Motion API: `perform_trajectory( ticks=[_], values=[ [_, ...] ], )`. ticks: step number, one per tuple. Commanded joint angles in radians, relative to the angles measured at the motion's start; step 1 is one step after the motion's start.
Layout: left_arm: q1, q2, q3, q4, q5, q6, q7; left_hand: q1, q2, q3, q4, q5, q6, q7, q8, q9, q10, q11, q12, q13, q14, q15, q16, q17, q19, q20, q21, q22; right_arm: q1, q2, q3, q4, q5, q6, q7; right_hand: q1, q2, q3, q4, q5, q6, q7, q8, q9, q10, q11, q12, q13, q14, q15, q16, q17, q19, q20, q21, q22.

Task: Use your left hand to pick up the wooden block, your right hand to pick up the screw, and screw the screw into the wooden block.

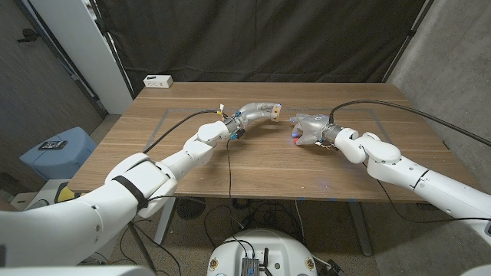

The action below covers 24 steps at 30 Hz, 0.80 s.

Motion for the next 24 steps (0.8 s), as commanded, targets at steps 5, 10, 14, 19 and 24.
perform_trajectory(
  ticks=[5,10,14,19,24],
  values=[
    [-0.021,-0.023,0.0,0.055,-0.005,-0.019,-0.015,-0.006,0.002,0.009,0.001,0.006,0.003,0.002,0.003,0.002,0.011,0.002,-0.005,-0.001,0.009,-0.118,-0.007,0.002,0.005,0.004,0.003,0.005,-0.007,-0.003,0.001,0.006,0.004,-0.002,-0.011,0.016,0.002,-0.001,0.009,0.004,0.019,0.009,0.019,0.009,0.013,0.0,0.007,0.005,0.014,-0.064,0.003,0.005,0.014,0.001,0.007,0.002],
    [-0.023,-0.026,-0.001,0.06,-0.007,-0.018,-0.018,-0.008,0.004,0.012,0.001,0.007,0.003,0.001,0.003,0.002,0.009,0.002,-0.007,0.0,0.008,-0.117,-0.01,0.002,0.005,0.006,0.003,0.005,-0.009,-0.004,0.002,0.006,0.007,-0.005,-0.009,0.014,0.001,-0.004,0.012,0.003,0.024,0.012,0.024,0.011,0.015,0.0,0.007,0.005,0.015,-0.064,0.003,0.006,0.016,0.0,0.007,0.002],
    [-0.028,-0.032,0.0,0.072,-0.007,-0.022,-0.019,-0.009,0.001,0.012,-0.001,0.007,0.01,0.002,0.005,0.002,0.011,0.002,-0.007,0.0,0.012,-0.12,-0.01,0.002,0.006,0.0,0.003,0.005,-0.011,-0.005,0.002,0.005,0.007,-0.007,-0.013,0.011,0.001,-0.006,0.013,0.002,0.03,0.015,0.03,0.014,0.017,0.001,0.006,0.005,0.017,-0.065,0.004,0.006,0.018,0.0,0.007,0.002],
    [-0.032,-0.038,0.0,0.082,-0.007,-0.025,-0.021,-0.015,0.003,0.014,0.001,0.007,0.007,0.003,0.003,0.002,0.01,0.002,-0.009,0.0,0.012,-0.118,-0.012,0.003,0.006,0.002,0.003,0.005,-0.012,-0.004,0.002,0.005,0.006,-0.009,-0.015,0.012,0.002,-0.007,0.014,0.002,0.033,0.016,0.036,0.017,0.021,0.002,0.007,0.005,0.018,-0.063,0.003,0.007,0.019,0.0,0.006,0.002],
    [-0.032,-0.04,0.0,0.085,-0.008,-0.024,-0.023,-0.017,0.006,0.018,0.001,0.007,0.003,0.002,0.002,0.002,0.01,0.003,-0.009,0.0,0.011,-0.115,-0.014,0.003,0.005,0.005,0.003,0.005,-0.012,0.0,0.0,0.008,0.006,-0.012,-0.018,0.015,0.004,-0.007,0.014,0.002,0.043,0.019,0.043,0.02,0.023,0.002,0.006,0.005,0.019,-0.063,0.003,0.007,0.021,-0.001,0.006,0.002]
  ],
)
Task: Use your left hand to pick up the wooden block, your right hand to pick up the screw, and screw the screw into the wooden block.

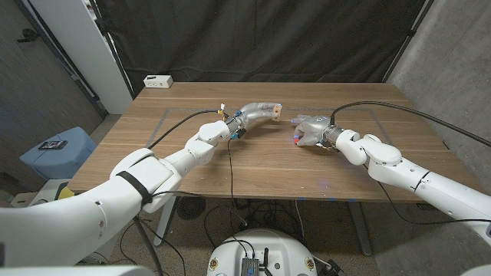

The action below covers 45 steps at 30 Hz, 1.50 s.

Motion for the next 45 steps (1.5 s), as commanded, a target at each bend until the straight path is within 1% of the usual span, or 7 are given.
perform_trajectory(
  ticks=[1,6,10,23,37,40,45],
  values=[
    [-0.006,-0.01,0.0,0.017,-0.002,-0.003,-0.006,-0.006,0.003,0.008,0.001,0.006,0.004,0.002,0.007,0.002,0.01,0.003,0.0,0.002,0.007,-0.122,-0.004,0.003,0.005,0.006,0.003,0.005,-0.002,0.004,-0.002,0.004,0.002,-0.008,-0.007,0.01,-0.001,0.001,0.005,0.002,0.017,0.003,0.015,0.007,0.009,0.0,0.006,0.005,0.01,-0.066,0.003,0.002,0.008,0.001,0.006,0.002],
    [-0.006,-0.011,0.0,0.018,-0.002,-0.002,-0.006,-0.005,-0.001,0.009,-0.003,0.006,0.01,0.002,0.009,0.002,0.013,0.002,0.0,0.002,0.01,-0.126,-0.004,0.002,0.006,0.0,0.003,0.005,-0.001,0.008,-0.003,0.007,0.003,-0.009,-0.01,0.011,0.0,0.0,0.006,0.002,0.025,0.004,0.022,0.01,0.011,-0.004,0.006,0.005,0.014,-0.064,0.004,0.003,0.01,0.002,0.006,0.002],
    [-0.006,-0.012,0.0,0.018,-0.003,0.001,-0.007,-0.009,0.008,0.012,0.001,0.007,0.005,0.001,0.007,0.002,0.011,0.003,-0.002,0.002,0.008,-0.121,-0.005,0.004,0.005,0.006,0.003,0.005,0.0,0.008,-0.004,0.008,0.005,-0.008,-0.012,0.012,0.001,-0.001,0.006,0.002,0.031,0.005,0.028,0.013,0.015,0.0,0.006,0.005,0.017,-0.063,0.004,0.003,0.011,0.001,0.006,0.002],
    [-0.007,-0.016,-0.003,0.028,-0.007,-0.002,-0.008,-0.011,0.007,0.016,0.001,0.007,0.006,0.001,0.007,0.002,0.009,0.002,-0.003,0.002,0.01,-0.122,-0.008,0.003,0.005,0.007,0.003,0.005,-0.014,0.008,0.006,-0.001,0.023,-0.02,-0.028,0.014,0.007,-0.002,0.007,0.001,0.053,0.009,0.047,0.021,0.026,-0.003,0.007,0.006,0.02,-0.067,0.005,0.004,0.014,0.001,0.005,0.002],
    [0.007,-0.005,-0.008,0.003,-0.013,0.005,-0.007,-0.014,0.008,0.02,0.0,0.008,0.009,0.002,0.007,0.002,0.008,0.002,-0.003,0.002,0.011,-0.122,-0.012,0.001,0.005,0.007,0.003,0.006,-0.022,0.006,0.013,-0.007,0.035,-0.026,-0.045,0.023,0.014,-0.003,0.007,-0.001,0.092,0.013,0.08,0.035,0.052,-0.007,0.011,0.006,0.032,-0.075,0.007,0.005,0.022,-0.001,0.006,0.002],
    [0.007,-0.005,-0.008,0.004,-0.013,0.007,-0.009,-0.015,0.008,0.021,0.001,0.008,0.009,0.003,0.007,0.002,0.008,0.002,-0.003,0.002,0.012,-0.121,-0.012,0.001,0.005,0.007,0.003,0.006,-0.024,0.006,0.016,-0.008,0.041,-0.028,-0.048,0.025,0.017,-0.003,0.006,-0.001,0.106,0.011,0.09,0.038,0.054,-0.01,0.01,0.005,0.035,-0.074,0.008,0.005,0.024,-0.003,0.006,0.002],
    [0.002,-0.01,-0.008,0.017,-0.014,0.005,-0.011,-0.016,0.009,0.022,0.001,0.008,0.008,0.003,0.007,0.002,0.009,0.002,-0.003,0.002,0.011,-0.12,-0.012,0.001,0.005,0.008,0.004,0.006,-0.034,0.008,0.028,-0.011,0.067,-0.032,-0.059,0.026,0.019,-0.004,0.007,-0.002,0.11,0.013,0.096,0.042,0.057,-0.009,0.009,0.005,0.035,-0.074,0.007,0.005,0.026,-0.003,0.006,0.002]
  ],
)
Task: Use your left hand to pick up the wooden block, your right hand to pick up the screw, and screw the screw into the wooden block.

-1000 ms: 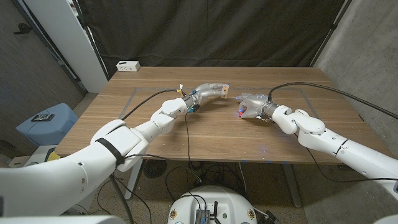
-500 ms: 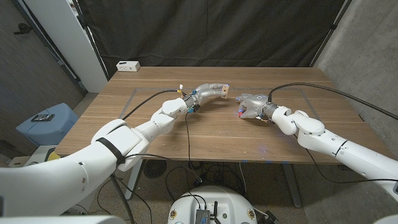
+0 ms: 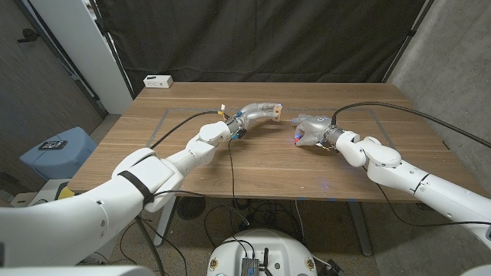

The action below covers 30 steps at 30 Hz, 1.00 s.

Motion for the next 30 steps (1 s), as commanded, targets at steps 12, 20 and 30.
perform_trajectory(
  ticks=[12,20,30],
  values=[
    [-0.016,-0.017,-0.002,0.042,-0.005,0.004,-0.011,-0.011,0.004,0.01,0.0,0.005,0.01,0.0,0.003,0.002,0.005,-0.002,0.007,0.003,0.009,-0.116,-0.002,0.001,0.006,0.009,0.004,0.006,-0.05,-0.002,0.059,-0.034,0.112,-0.036,-0.05,0.012,0.006,-0.002,0.004,-0.003,0.019,0.004,0.021,0.013,0.015,0.001,0.001,0.005,0.01,-0.073,0.003,0.006,0.012,0.002,0.005,0.002],
    [-0.022,-0.024,-0.001,0.055,-0.007,0.01,-0.018,-0.013,0.003,0.011,0.0,0.005,0.01,0.0,0.003,0.002,0.005,-0.001,0.006,0.003,0.009,-0.118,-0.003,0.001,0.006,0.008,0.004,0.006,-0.071,-0.009,0.081,-0.056,0.158,-0.054,-0.067,0.014,0.008,-0.003,0.004,-0.004,0.021,0.008,0.029,0.018,0.019,0.006,0.0,0.005,0.011,-0.073,0.003,0.006,0.013,0.001,0.005,0.003],
    [-0.03,-0.029,0.001,0.064,-0.006,0.015,-0.019,-0.015,0.004,0.012,0.0,0.005,0.011,0.0,0.003,0.002,0.006,-0.001,0.006,0.003,0.01,-0.116,-0.004,0.002,0.005,0.008,0.004,0.006,-0.099,-0.005,0.108,-0.079,0.214,-0.088,-0.096,0.011,0.007,-0.007,0.005,-0.005,0.022,0.01,0.035,0.023,0.022,0.01,-0.001,0.005,0.01,-0.072,0.002,0.007,0.014,-0.001,0.004,0.003]
  ],
)
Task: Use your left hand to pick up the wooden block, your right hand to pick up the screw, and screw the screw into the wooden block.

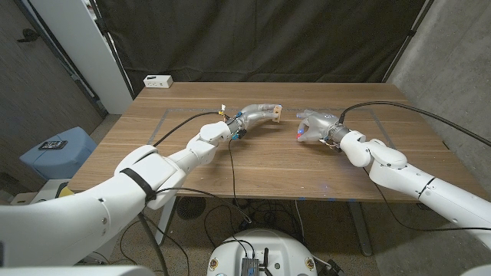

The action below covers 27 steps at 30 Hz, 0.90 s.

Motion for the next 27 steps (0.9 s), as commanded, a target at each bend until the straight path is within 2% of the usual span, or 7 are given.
perform_trajectory(
  ticks=[1,27],
  values=[
    [-0.009,-0.008,0.002,0.013,0.0,0.006,-0.005,-0.008,-0.002,0.008,-0.003,0.006,0.009,0.002,0.007,0.001,0.009,-0.001,0.003,0.003,0.009,-0.116,0.0,0.001,0.002,0.005,0.004,0.006,-0.036,0.003,0.036,-0.028,0.075,-0.035,-0.037,0.007,0.003,-0.003,0.003,-0.006,0.006,0.003,0.007,0.005,0.005,0.005,-0.001,0.005,0.01,-0.072,0.001,0.002,0.005,-0.003,0.004,0.003],
    [0.014,-0.003,-0.005,-0.018,-0.011,-0.004,-0.01,-0.01,-0.001,0.011,-0.005,0.006,0.009,0.001,0.006,0.001,-0.004,-0.001,-0.002,0.002,0.009,-0.115,-0.001,0.004,0.001,0.005,0.004,0.006,-0.117,0.034,0.128,-0.107,0.268,-0.109,-0.163,0.003,0.007,-0.009,0.006,-0.009,0.004,0.01,0.022,0.017,0.009,0.02,-0.004,0.006,0.008,-0.063,0.0,0.003,0.004,0.001,0.003,0.003]
  ],
)
